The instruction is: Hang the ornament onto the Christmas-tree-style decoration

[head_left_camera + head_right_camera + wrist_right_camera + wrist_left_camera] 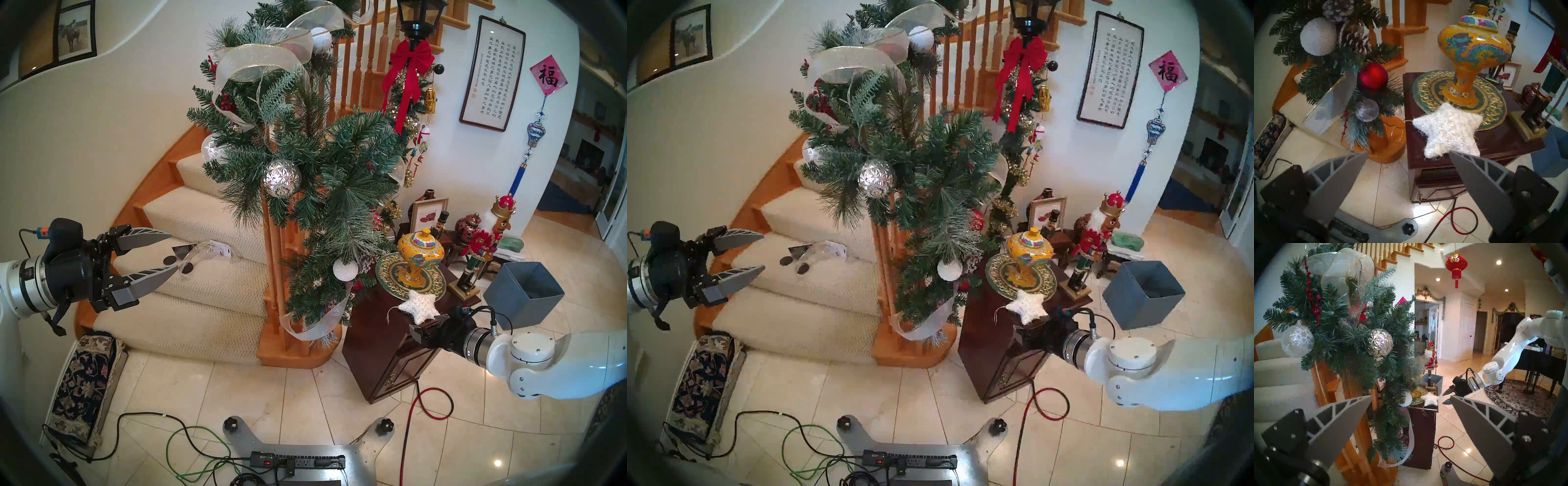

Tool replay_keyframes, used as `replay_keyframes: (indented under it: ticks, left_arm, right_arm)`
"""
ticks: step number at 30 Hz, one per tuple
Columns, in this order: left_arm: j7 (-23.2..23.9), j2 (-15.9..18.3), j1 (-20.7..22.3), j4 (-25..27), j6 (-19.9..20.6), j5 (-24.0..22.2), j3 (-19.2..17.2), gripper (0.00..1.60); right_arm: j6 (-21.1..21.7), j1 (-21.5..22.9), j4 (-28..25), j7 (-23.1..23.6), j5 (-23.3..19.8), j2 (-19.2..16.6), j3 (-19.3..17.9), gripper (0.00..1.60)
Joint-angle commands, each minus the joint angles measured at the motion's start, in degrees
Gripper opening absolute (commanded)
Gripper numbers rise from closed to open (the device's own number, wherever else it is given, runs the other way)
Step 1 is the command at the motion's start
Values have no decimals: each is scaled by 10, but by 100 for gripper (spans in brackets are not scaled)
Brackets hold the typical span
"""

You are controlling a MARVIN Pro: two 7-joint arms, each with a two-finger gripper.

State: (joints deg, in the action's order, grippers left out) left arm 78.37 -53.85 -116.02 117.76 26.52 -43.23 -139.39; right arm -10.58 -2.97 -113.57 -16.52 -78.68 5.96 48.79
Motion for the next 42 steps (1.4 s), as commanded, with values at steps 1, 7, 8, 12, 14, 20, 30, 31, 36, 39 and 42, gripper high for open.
replay_keyframes:
  ticks: [1,7,8,12,14,20,30,31,36,39,42]
  left_arm:
    - [0,-1,0,2,0,-1,-1,160]
    - [0,-1,0,2,0,-1,-1,160]
    - [0,-1,0,2,0,-1,-1,160]
    - [0,-1,0,2,0,-1,-1,160]
    - [0,-1,0,2,0,-1,-1,160]
    - [0,-1,0,2,0,-1,-1,160]
    - [0,-1,0,2,0,-1,-1,160]
    - [0,-1,0,2,0,-1,-1,160]
    - [0,-1,0,2,0,-1,-1,160]
    - [0,-1,0,2,0,-1,-1,160]
    - [0,-1,0,2,0,-1,-1,160]
  right_arm:
    - [15,13,0,1,-23,25,-15,160]
    - [22,10,3,-12,-47,47,-20,160]
    - [22,10,4,-14,-50,50,-20,160]
    - [23,9,4,-24,-57,61,-22,160]
    - [22,8,3,-32,-61,64,-23,160]
    - [21,9,-3,-60,-69,65,-25,160]
    - [30,11,-13,-120,-78,75,-26,160]
    - [32,11,-13,-127,-80,78,-26,160]
    - [34,11,-12,-144,-84,86,-25,160]
    - [35,10,-12,-151,-86,89,-25,160]
    - [38,9,-9,-165,-92,97,-26,160]
